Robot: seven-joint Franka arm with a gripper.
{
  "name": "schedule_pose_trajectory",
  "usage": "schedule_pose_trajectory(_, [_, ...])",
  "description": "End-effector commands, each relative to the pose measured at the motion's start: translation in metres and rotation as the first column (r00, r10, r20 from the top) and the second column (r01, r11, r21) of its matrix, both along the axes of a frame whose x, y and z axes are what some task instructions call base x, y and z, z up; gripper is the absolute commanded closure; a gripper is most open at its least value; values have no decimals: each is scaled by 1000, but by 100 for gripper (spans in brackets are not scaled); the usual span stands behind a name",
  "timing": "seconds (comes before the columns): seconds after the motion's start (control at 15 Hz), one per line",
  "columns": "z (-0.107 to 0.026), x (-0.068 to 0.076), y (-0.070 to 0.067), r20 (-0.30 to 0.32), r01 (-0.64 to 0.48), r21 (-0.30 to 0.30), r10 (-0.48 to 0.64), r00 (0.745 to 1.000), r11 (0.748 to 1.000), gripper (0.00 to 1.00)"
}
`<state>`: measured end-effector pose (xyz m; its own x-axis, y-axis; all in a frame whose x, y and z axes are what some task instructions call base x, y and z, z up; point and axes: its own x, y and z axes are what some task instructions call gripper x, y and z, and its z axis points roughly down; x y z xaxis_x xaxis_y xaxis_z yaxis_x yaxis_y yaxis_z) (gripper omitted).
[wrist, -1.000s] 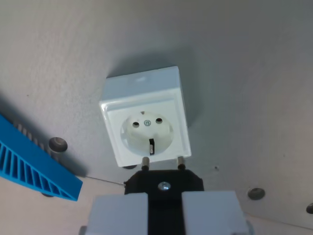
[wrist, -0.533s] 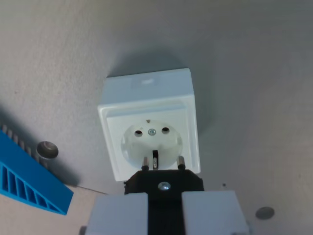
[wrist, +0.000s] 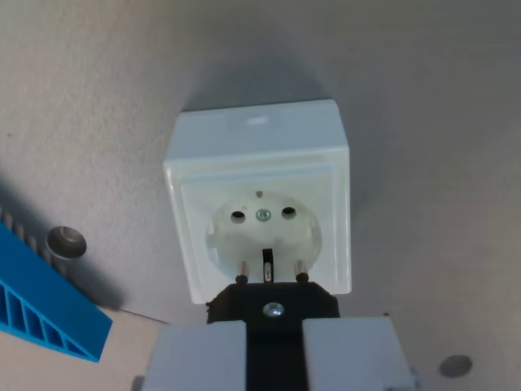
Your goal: Move above the white socket
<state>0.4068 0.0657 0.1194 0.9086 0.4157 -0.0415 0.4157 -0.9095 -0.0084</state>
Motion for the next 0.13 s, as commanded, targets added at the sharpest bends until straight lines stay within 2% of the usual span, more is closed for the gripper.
schedule_pose_trajectory(0.07, [-7,-6,0,110,-50,-18,52,993,999,100])
schedule_pose_trajectory(0.13, [-8,-7,0,110,-48,-16,49,993,999,100])
